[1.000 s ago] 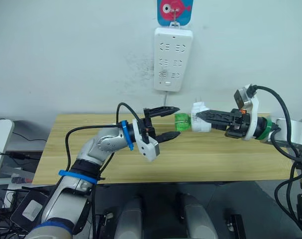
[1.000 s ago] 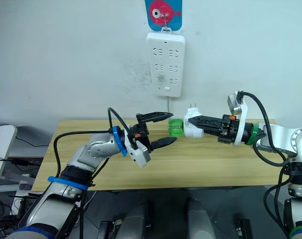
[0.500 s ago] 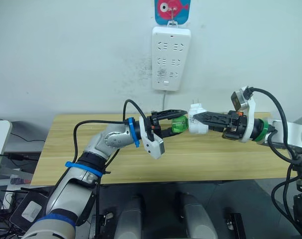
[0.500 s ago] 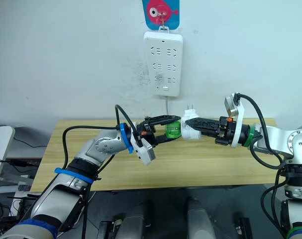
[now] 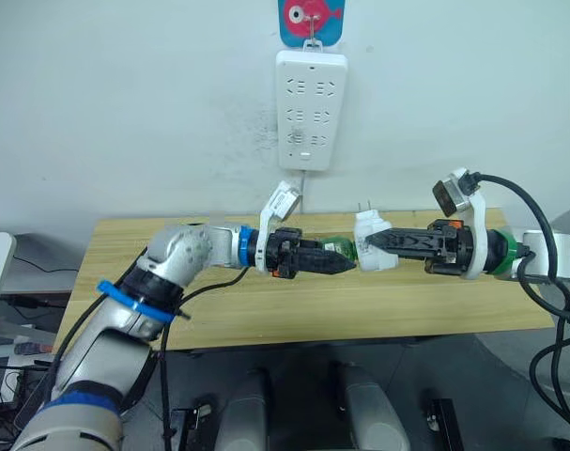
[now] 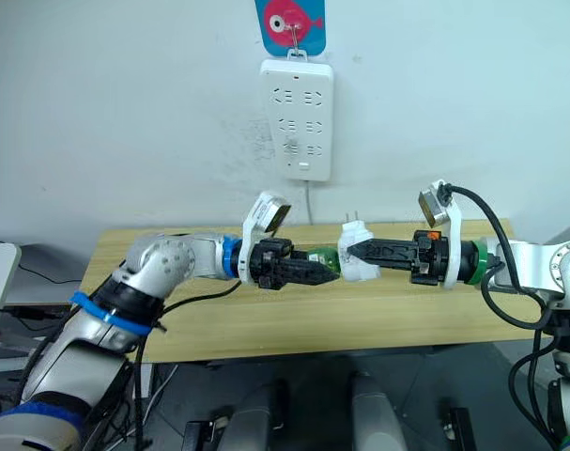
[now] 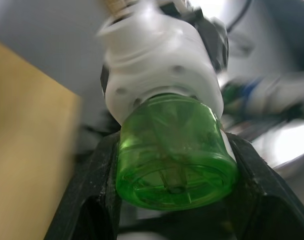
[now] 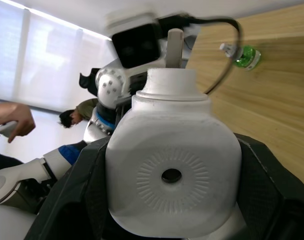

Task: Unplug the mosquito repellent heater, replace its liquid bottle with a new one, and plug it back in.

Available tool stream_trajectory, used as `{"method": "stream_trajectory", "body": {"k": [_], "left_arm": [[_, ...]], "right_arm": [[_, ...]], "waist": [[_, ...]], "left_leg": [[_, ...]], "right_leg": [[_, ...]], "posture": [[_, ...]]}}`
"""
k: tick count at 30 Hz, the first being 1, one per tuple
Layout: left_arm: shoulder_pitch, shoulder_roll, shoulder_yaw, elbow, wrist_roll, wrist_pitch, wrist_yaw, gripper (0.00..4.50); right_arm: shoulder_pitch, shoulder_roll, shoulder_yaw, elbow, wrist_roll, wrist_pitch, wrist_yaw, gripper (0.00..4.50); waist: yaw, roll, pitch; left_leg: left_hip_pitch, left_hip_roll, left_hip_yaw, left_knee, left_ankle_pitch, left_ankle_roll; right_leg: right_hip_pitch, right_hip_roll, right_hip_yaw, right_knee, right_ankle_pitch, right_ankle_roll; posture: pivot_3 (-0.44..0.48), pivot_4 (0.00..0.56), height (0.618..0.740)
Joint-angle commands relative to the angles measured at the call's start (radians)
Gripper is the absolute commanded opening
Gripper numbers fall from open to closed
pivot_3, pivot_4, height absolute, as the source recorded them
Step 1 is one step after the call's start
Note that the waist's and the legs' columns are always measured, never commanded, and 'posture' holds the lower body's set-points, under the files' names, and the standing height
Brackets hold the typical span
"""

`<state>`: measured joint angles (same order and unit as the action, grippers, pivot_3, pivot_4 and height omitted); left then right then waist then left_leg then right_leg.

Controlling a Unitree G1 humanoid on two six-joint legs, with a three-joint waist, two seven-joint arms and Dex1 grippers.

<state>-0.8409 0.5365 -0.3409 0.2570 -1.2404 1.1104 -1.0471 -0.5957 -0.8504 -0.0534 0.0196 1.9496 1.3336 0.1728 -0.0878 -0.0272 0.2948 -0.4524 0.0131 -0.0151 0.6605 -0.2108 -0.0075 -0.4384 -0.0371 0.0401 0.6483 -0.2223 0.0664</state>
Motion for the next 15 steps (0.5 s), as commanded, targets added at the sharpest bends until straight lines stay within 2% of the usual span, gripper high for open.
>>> {"method": "stream_trajectory", "body": {"k": [1,5,8,12,14,15], "left_arm": [[0.003,-0.026,0.094,0.015,-0.008,0.104,0.017,2.24],[0.066,-0.066,0.209,0.03,-0.047,0.205,0.115,3.58],[0.168,-0.051,0.282,-0.022,-0.047,0.258,0.175,4.49],[0.302,0.001,0.313,-0.117,0.014,0.258,0.193,4.5],[0.365,0.028,0.31,-0.251,0.075,0.177,0.186,4.5],[0.389,0.031,0.297,-0.327,0.145,0.085,0.189,4.5]], "right_arm": [[-0.028,0.019,-0.022,0.043,0.021,-0.064,-0.044,2.98],[-0.035,0.049,-0.053,0.068,0.023,-0.075,-0.073,2.98],[-0.023,0.048,-0.072,0.064,0.023,-0.071,-0.084,2.98],[-0.027,0.071,-0.1,0.092,0.023,-0.084,-0.12,2.98],[-0.034,0.075,-0.106,0.105,0.023,-0.082,-0.13,2.98],[-0.034,0.075,-0.109,0.107,0.023,-0.077,-0.131,2.98]], "waist": [[0.0,0.0,0.0],[0.001,0.0,0.0],[0.0,0.0,0.0],[0.002,0.0,0.0],[0.002,0.0,0.0],[0.004,0.0,0.0]], "left_leg": [[0.0,0.0,0.0,0.0,0.0,0.0],[0.0,0.001,0.001,0.0,0.0,0.0],[0.0,0.002,0.002,0.0,0.0,0.0],[0.0,0.003,0.002,0.0,0.0,0.0],[0.0,0.003,0.002,0.0,0.0,0.0],[0.0,0.003,0.002,0.0,0.0,0.0]], "right_leg": [[0.0,0.0,0.0,0.0,0.0,0.0],[-0.001,0.001,0.001,0.001,0.003,-0.006],[-0.002,0.0,0.002,0.001,0.003,-0.006],[-0.002,0.0,0.002,0.002,0.003,-0.006],[-0.002,0.0,0.002,0.001,0.003,-0.006],[-0.002,0.0,0.003,0.001,0.003,-0.006]], "posture": [[-0.142,0.292,0.74],[-0.153,0.291,0.74],[-0.158,0.287,0.74],[-0.151,0.285,0.74],[-0.147,0.282,0.74],[-0.137,0.281,0.74]]}}
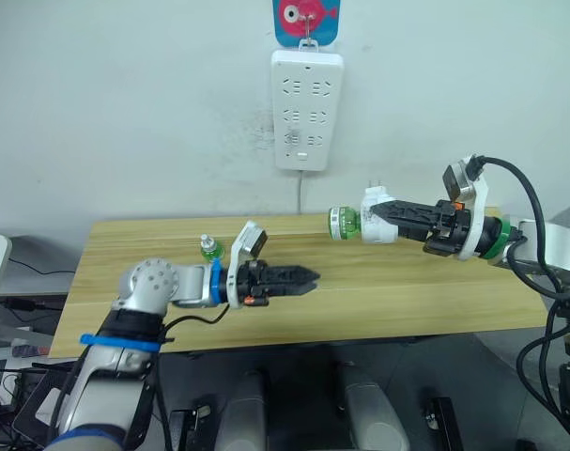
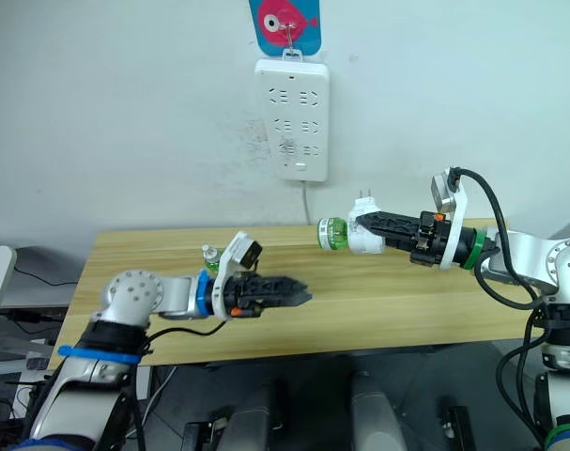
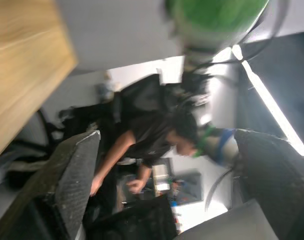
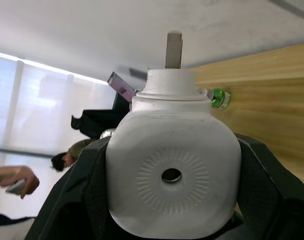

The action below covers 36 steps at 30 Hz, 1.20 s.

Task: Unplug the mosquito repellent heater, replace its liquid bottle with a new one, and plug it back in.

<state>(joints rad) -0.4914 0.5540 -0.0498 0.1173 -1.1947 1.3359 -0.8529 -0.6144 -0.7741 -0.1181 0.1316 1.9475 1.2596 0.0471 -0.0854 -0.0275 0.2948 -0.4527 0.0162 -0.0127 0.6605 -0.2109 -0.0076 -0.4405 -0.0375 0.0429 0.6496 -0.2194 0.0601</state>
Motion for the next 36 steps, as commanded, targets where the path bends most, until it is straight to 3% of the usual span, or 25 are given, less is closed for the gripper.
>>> {"method": "stream_trajectory", "body": {"k": [1,2,4,6,9,11,17,25,28,33,36], "left_arm": [[0.062,0.022,-0.023,-0.265,0.196,-0.264,-0.017,4.5],[0.079,0.031,-0.051,-0.322,0.283,-0.375,-0.043,4.5],[0.101,0.019,-0.132,-0.384,0.68,-0.96,-0.049,4.5],[0.093,0.001,-0.168,-0.33,0.962,-1.453,-0.027,4.5],[0.047,-0.013,-0.162,-0.142,1.194,-1.939,0.054,4.5],[0.009,-0.031,-0.151,-0.029,1.272,-2.115,0.109,4.5],[-0.109,-0.086,-0.179,0.175,1.414,-2.359,0.215,4.5],[-0.228,-0.13,-0.197,0.324,1.556,-2.453,0.347,4.5],[-0.246,-0.128,-0.201,0.347,1.576,-2.463,0.378,3.92],[-0.26,-0.12,-0.222,0.365,1.554,-2.47,0.387,2.33],[-0.261,-0.116,-0.251,0.359,1.483,-2.448,0.348,2.26]], "right_arm": [[-0.014,-0.001,-0.047,-0.005,0.025,0.002,-0.006,2.98],[-0.013,-0.001,-0.049,-0.004,0.025,0.007,-0.006,2.98],[-0.013,-0.001,-0.049,0.0,0.025,0.024,0.003,2.98],[-0.016,0.006,-0.048,0.005,0.025,0.032,0.004,2.98],[-0.023,0.019,-0.045,0.009,0.025,0.043,0.005,2.98],[-0.028,0.027,-0.043,0.008,0.025,0.049,0.004,2.98],[-0.043,0.055,-0.039,0.014,0.025,0.051,-0.013,2.98],[-0.035,0.075,-0.048,-0.016,0.025,0.064,-0.019,2.98],[-0.025,0.075,-0.05,-0.026,0.025,0.066,-0.016,2.98],[-0.018,0.076,-0.051,-0.037,0.025,0.065,-0.013,2.98],[-0.017,0.074,-0.051,-0.039,0.025,0.066,-0.012,2.98]], "waist": [[0.006,0.0,0.0],[0.012,0.0,0.0],[0.023,0.0,0.0],[0.034,0.0,0.0],[0.04,0.001,-0.001],[0.042,0.001,-0.001],[0.036,0.0,-0.001],[0.029,0.0,-0.001],[0.027,0.0,-0.001],[0.026,0.0,-0.001],[0.026,0.0,-0.001]], "left_leg": [[0.0,0.001,0.0,0.0,0.0,0.0],[0.0,0.001,0.0,0.0,0.0,0.0],[0.0,-0.001,0.003,0.0,0.0,0.0],[0.0,-0.003,0.01,0.0,0.0,0.0],[0.0,0.001,0.013,0.0,0.0,0.0],[0.0,0.001,0.014,0.0,0.0,0.0],[-0.002,-0.001,0.014,0.001,0.0,0.0],[-0.002,-0.002,0.012,0.001,0.0,0.0],[-0.002,-0.002,0.012,0.001,0.0,0.0],[-0.002,-0.002,0.012,0.001,0.0,0.0],[-0.002,-0.002,0.012,0.002,0.0,0.0]], "right_leg": [[0.0,0.0,0.0,0.0,0.0,0.0],[0.0,-0.001,0.0,-0.001,0.0,0.0],[0.001,-0.002,0.001,-0.003,0.0,-0.001],[0.001,-0.003,0.002,-0.005,0.002,-0.003],[0.001,-0.005,0.003,-0.005,0.003,-0.004],[0.001,-0.007,0.004,-0.005,0.003,-0.004],[0.0,-0.008,0.003,-0.005,0.006,0.002],[0.001,-0.008,0.002,-0.004,0.006,0.003],[0.001,-0.008,0.002,-0.003,0.006,0.003],[0.001,-0.008,0.002,-0.003,0.006,0.003],[0.001,-0.008,0.002,-0.003,0.006,0.003]], "posture": [[-0.137,0.281,0.74],[-0.137,0.281,0.74],[-0.119,0.28,0.74],[-0.119,0.28,0.74],[-0.119,0.28,0.74],[-0.1,0.284,0.74],[-0.101,0.289,0.74],[-0.121,0.296,0.74],[-0.121,0.296,0.74],[-0.13,0.299,0.74],[-0.129,0.3,0.74]]}}
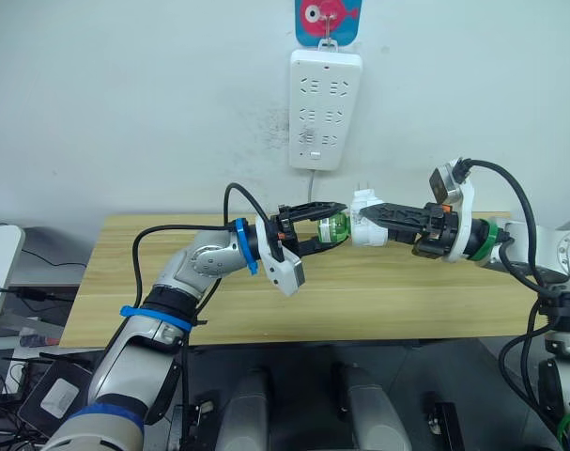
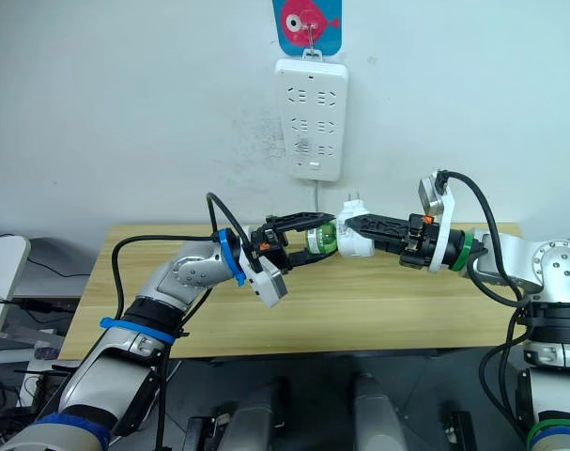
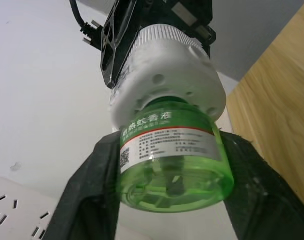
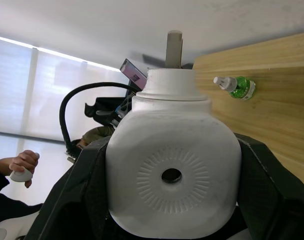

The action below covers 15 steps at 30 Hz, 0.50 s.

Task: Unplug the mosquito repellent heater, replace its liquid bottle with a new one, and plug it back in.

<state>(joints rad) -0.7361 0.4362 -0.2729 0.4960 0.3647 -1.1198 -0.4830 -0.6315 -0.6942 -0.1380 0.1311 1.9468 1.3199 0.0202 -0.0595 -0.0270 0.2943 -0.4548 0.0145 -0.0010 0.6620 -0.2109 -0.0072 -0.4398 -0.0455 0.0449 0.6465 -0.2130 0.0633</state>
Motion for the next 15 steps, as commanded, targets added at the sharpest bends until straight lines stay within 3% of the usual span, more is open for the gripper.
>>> {"method": "stream_trajectory", "body": {"k": [1,3,5,9,12,15], "left_arm": [[-0.01,0.005,-0.053,-0.033,-0.152,0.037,-0.071,2.26],[0.029,0.013,-0.116,-0.141,-0.438,0.226,-0.261,2.26],[0.08,0.05,-0.136,-0.345,-0.802,0.722,-0.447,2.26],[0.039,0.174,-0.085,-0.565,-1.306,1.544,-0.528,2.26],[-0.042,0.225,-0.039,-0.523,-1.565,1.989,-0.556,2.26],[-0.1,0.191,0.018,-0.422,-1.695,2.238,-0.522,2.26]], "right_arm": [[0.002,-0.007,-0.03,-0.039,0.025,0.007,0.017,2.98],[0.005,-0.019,-0.027,-0.04,0.025,0.012,0.022,2.98],[0.006,-0.039,-0.018,-0.04,0.025,0.024,0.037,2.98],[0.008,-0.083,0.007,-0.057,0.025,0.059,0.103,2.98],[-0.003,-0.101,0.027,-0.057,0.025,0.074,0.156,2.98],[-0.011,-0.117,0.046,-0.056,0.025,0.076,0.187,2.98]], "waist": [[0.0,0.0,0.0],[-0.001,0.0,0.0],[-0.005,0.0,0.0],[-0.01,0.001,0.002],[-0.016,0.001,0.002],[-0.021,0.001,0.002]], "left_leg": [[0.0,0.0,0.0,0.0,0.0,0.0],[0.0,0.0,0.0,0.0,0.0,0.0],[0.0,0.0,-0.001,0.0,0.0,0.0],[-0.001,0.001,-0.011,0.0,0.0,0.0],[0.0,0.003,-0.014,0.0,0.0,0.0],[0.001,0.001,-0.013,0.0,0.0,0.0]], "right_leg": [[0.0,0.0,0.0,0.0,0.0,0.0],[0.0,0.0,0.0,0.0,0.0,0.0],[0.0,0.0,0.0,0.0,0.0,0.0],[-0.001,0.001,-0.002,0.001,-0.001,0.0],[0.0,0.006,-0.004,0.001,-0.003,0.003],[0.0,0.007,-0.004,0.001,-0.005,0.004]], "posture": [[-0.129,0.3,0.74],[-0.128,0.302,0.74],[-0.126,0.305,0.74],[-0.119,0.305,0.74],[-0.108,0.304,0.74],[-0.109,0.305,0.74]]}}
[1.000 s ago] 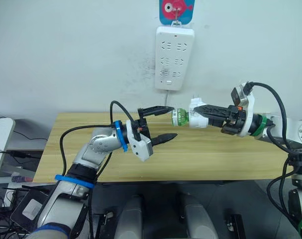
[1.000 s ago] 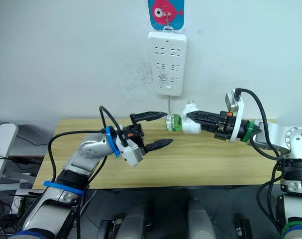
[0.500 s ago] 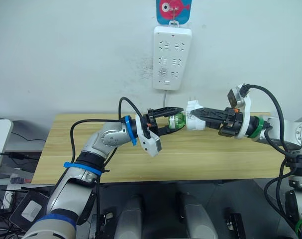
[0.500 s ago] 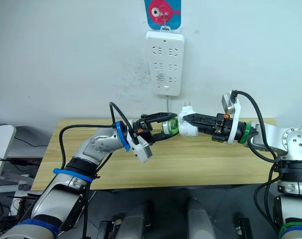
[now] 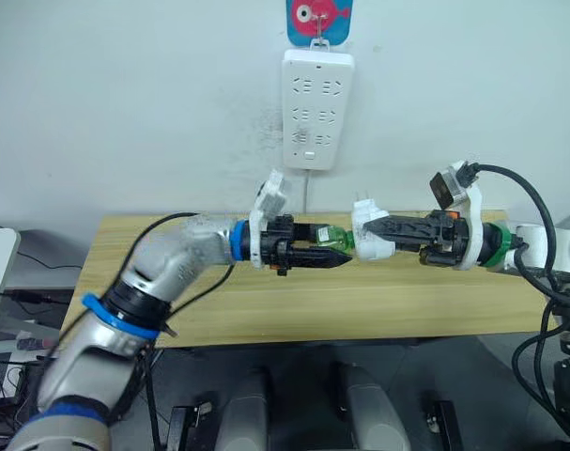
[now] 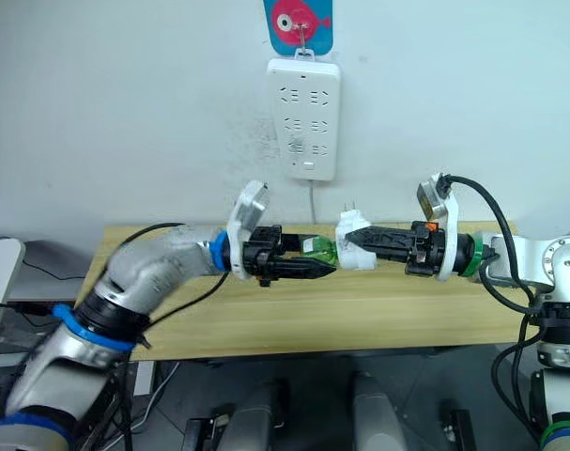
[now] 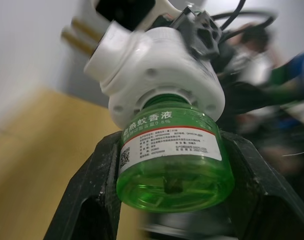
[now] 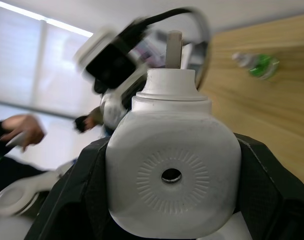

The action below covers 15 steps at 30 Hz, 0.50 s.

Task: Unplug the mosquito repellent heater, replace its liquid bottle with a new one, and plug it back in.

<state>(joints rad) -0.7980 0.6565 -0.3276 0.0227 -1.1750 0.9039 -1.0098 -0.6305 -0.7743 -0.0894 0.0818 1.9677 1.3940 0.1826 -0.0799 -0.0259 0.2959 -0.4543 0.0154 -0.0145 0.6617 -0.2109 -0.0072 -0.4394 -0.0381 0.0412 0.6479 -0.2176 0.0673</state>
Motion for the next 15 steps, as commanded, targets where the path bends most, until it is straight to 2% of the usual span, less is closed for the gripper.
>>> {"method": "stream_trajectory", "body": {"k": [1,4,10,12,15], "left_arm": [[-0.052,-0.045,0.094,0.09,-0.189,0.282,0.01,2.26],[-0.035,-0.047,0.15,0.131,-0.236,0.424,0.01,2.26],[0.129,0.025,0.251,0.023,-0.22,0.524,0.039,2.26],[0.206,0.06,0.296,-0.018,-0.225,0.542,0.052,2.26],[0.281,0.078,0.356,-0.059,-0.241,0.556,0.087,2.26]], "right_arm": [[-0.012,-0.045,0.003,-0.008,0.005,0.004,0.036,2.98],[-0.002,-0.082,0.004,-0.003,0.005,0.009,0.066,2.98],[0.059,-0.155,-0.046,0.078,0.005,-0.048,-0.006,2.98],[0.115,-0.175,-0.063,0.081,-0.085,-0.087,-0.059,2.98],[0.192,-0.191,-0.021,0.036,-0.395,-0.173,-0.122,2.98]], "waist": [[-0.001,0.0,0.0],[-0.003,0.0,0.0],[-0.003,0.0,0.0],[-0.002,0.0,0.001],[0.0,0.0,0.001]], "left_leg": [[0.0,-0.002,0.0,0.0,0.0,0.0],[0.0,-0.002,0.0,0.0,0.0,0.0],[0.0,-0.001,0.001,-0.001,0.0,0.0],[0.0,-0.001,0.001,-0.001,0.0,0.0],[0.0,-0.001,0.001,-0.001,0.0,0.0]], "right_leg": [[0.0,0.0,0.0,0.0,0.0,0.0],[-0.001,0.001,0.0,0.0,0.0,0.0],[-0.001,0.001,0.0,0.001,0.0,-0.008],[-0.001,0.001,0.0,0.001,0.0,-0.008],[-0.001,0.001,0.0,0.0,-0.001,-0.007]], "posture": [[-0.109,0.305,0.74],[-0.116,0.307,0.74],[-0.112,0.313,0.74],[-0.103,0.312,0.74],[-0.094,0.311,0.74]]}}
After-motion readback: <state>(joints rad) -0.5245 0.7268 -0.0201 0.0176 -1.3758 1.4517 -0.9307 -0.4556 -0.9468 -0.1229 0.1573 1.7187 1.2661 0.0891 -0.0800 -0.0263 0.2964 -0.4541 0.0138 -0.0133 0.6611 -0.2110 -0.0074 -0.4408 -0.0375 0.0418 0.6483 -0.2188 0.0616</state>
